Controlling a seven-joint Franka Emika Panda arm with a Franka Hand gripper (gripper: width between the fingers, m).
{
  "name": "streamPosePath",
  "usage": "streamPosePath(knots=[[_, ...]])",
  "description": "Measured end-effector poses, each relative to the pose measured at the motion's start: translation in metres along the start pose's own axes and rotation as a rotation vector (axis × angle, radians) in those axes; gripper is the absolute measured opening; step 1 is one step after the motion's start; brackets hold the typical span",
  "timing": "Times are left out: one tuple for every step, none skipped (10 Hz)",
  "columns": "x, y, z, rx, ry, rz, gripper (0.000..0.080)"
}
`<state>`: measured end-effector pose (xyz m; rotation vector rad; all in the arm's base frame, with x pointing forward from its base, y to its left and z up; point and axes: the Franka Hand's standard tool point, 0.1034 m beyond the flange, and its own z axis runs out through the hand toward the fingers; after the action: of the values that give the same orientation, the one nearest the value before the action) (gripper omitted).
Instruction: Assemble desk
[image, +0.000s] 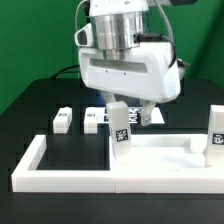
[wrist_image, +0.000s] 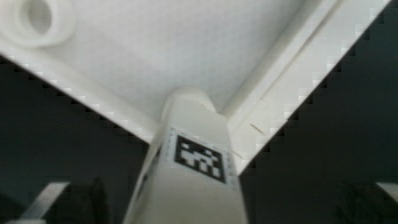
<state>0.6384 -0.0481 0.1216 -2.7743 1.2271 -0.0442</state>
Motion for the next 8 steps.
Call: streamPosePath(knots=[[-0.001, 0.002, 0.001, -0.002, -0.003, -0.026, 0.0644], [-0.001, 0.003, 0.003, -0.004, -0.004, -0.121, 0.0649], [0.0, 0.003, 0.003, -0.004, -0.004, -0.208, 0.0649], [0.0, 0.004, 0.002, -0.004, -0.004, -0.246, 0.0649], [0.007, 0.012, 0.001, -0.002, -0.003, -0.414, 0.0649], [0.017, 0.023, 0.0, -0.001, 0.011, -0.546, 0.0649], [0.022, 0.027, -0.001, -0.002, 0.014, -0.625, 0.0649], [0.025, 0.026, -0.003, -0.007, 0.019, -0.727, 0.0649]])
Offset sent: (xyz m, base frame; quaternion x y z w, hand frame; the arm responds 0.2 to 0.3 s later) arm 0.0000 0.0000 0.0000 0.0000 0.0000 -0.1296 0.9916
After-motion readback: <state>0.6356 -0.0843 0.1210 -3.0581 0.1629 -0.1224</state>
